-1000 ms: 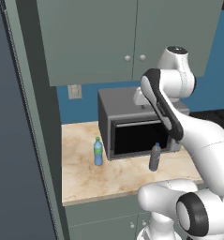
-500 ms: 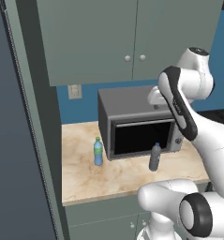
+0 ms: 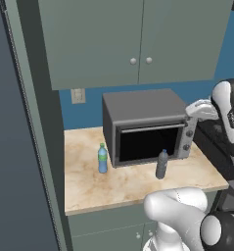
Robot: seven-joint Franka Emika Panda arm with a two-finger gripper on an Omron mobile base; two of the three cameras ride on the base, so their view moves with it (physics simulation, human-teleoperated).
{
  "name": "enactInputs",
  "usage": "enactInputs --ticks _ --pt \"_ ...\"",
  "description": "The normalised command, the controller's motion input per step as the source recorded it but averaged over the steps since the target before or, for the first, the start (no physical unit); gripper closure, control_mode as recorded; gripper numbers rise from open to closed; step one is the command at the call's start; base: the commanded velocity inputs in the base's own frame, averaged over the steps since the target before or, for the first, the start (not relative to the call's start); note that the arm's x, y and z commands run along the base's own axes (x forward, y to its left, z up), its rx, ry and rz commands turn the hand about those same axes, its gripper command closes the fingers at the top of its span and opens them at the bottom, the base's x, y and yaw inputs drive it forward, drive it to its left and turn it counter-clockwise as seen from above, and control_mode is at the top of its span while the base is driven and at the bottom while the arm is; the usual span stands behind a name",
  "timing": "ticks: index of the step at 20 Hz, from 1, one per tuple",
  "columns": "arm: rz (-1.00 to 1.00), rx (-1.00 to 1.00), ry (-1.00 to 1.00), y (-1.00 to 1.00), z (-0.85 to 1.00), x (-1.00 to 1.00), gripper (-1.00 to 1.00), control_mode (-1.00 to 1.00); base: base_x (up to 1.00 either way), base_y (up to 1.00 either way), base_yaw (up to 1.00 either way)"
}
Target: Take the bottled waters from the counter and place them in the freezer to freeze. Close the freezer door after placing the bottles.
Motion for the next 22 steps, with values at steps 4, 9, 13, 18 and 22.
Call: enactInputs --ticks 4,9,13,18,22 --pt "0.24 0.08 -0.24 -0.37 -0.46 -0.13 -1.00 -1.00 0.00 0.00 0.00" --pt "0.33 0.00 -0.29 -0.05 -0.51 0.00 -1.00 -1.00 0.00 0.00 0.00" --pt "0.40 0.00 -0.30 0.00 -0.25 0.00 -1.00 -1.00 0.00 0.00 0.00" --pt "0.28 0.00 -0.03 -0.04 -0.29 0.02 -1.00 -1.00 0.00 0.00 0.00" --pt "0.27 -0.02 -0.08 0.00 -0.46 0.04 -1.00 -1.00 0.00 0.00 0.00"
